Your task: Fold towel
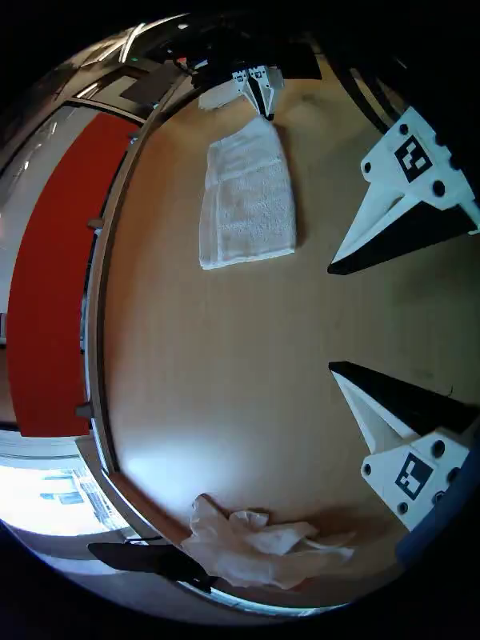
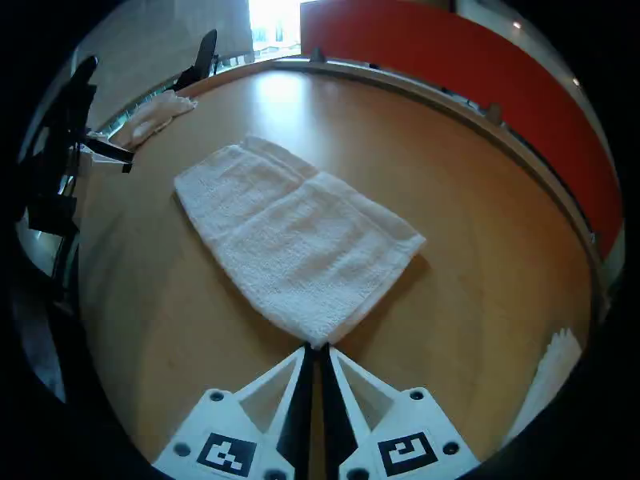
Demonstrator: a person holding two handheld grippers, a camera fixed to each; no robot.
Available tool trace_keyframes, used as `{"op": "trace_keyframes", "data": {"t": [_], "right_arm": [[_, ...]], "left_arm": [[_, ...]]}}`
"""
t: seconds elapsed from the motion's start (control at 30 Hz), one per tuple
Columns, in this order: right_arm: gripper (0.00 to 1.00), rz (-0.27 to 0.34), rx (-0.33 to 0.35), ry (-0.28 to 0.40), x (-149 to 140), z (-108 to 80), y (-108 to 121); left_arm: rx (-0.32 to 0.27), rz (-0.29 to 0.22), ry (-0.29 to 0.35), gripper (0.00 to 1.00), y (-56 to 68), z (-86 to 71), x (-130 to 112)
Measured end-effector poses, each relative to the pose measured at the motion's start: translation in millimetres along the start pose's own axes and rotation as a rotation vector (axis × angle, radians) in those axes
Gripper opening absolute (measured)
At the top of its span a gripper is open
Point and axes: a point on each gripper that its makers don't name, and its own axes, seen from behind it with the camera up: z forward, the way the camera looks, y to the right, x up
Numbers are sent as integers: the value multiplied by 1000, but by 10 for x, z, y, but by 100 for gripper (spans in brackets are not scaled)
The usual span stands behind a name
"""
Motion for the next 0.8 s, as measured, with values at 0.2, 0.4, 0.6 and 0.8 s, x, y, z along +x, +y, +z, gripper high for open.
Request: {"op": "trace_keyframes", "data": {"t": [0.2, 0.4, 0.6, 0.8], "right_arm": [[5, -1, -10, 13, 62, -47, 21], [5, -22, -33, 38, 217, -145, 65], [5, -40, -52, 74, 420, -295, 121], [5, -70, -70, 116, 651, -502, 178]], "left_arm": [[0, 0, 4, 80, -8, -3, 28], [0, -2, 11, 80, -21, -13, 65], [-3, -2, 17, 80, -12, -21, 101], [-5, -2, 22, 80, 7, -25, 125]]}}
